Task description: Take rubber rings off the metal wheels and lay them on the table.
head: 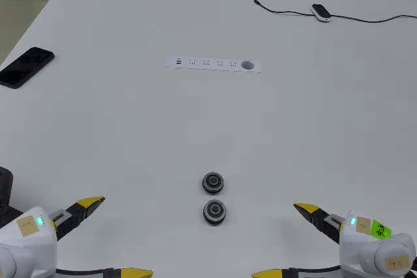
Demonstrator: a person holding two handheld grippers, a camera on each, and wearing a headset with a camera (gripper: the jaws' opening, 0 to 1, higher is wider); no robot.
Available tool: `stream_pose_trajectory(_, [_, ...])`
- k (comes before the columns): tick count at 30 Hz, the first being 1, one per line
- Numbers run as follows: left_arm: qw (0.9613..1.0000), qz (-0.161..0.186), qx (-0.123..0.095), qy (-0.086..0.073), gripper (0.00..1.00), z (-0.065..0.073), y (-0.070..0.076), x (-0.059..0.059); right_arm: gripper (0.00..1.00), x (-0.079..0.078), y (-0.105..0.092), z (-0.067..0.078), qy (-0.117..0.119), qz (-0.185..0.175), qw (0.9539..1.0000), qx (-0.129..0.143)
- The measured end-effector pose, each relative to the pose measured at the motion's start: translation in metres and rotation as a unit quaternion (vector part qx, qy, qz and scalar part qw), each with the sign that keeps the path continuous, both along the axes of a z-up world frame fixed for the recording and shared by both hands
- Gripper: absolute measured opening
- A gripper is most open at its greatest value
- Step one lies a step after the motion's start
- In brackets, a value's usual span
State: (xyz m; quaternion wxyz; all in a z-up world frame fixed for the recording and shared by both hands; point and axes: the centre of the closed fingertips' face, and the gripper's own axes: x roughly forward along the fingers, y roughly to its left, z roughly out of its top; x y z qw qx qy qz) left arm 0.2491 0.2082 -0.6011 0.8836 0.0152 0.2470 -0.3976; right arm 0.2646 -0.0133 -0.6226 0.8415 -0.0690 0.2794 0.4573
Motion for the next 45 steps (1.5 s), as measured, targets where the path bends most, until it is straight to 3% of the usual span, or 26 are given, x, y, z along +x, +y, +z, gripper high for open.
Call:
stream_pose_trajectory(32, [0.9999, 0.007, 0.003, 0.008, 1.00, -0.0060, 0.0027, 0.0005, 0.99, 0.0004, 0.0018, -0.0056, 0.015, -0.001, 0.9998, -0.009])
stream_pose_trajectory(45, [0.9999, 0.000, 0.013, 0.008, 0.93, -0.0070, -0.0022, 0.0046, 0.92, 0.0045, 0.0084, -0.0073, 0.025, -0.008, 0.9995, -0.018])
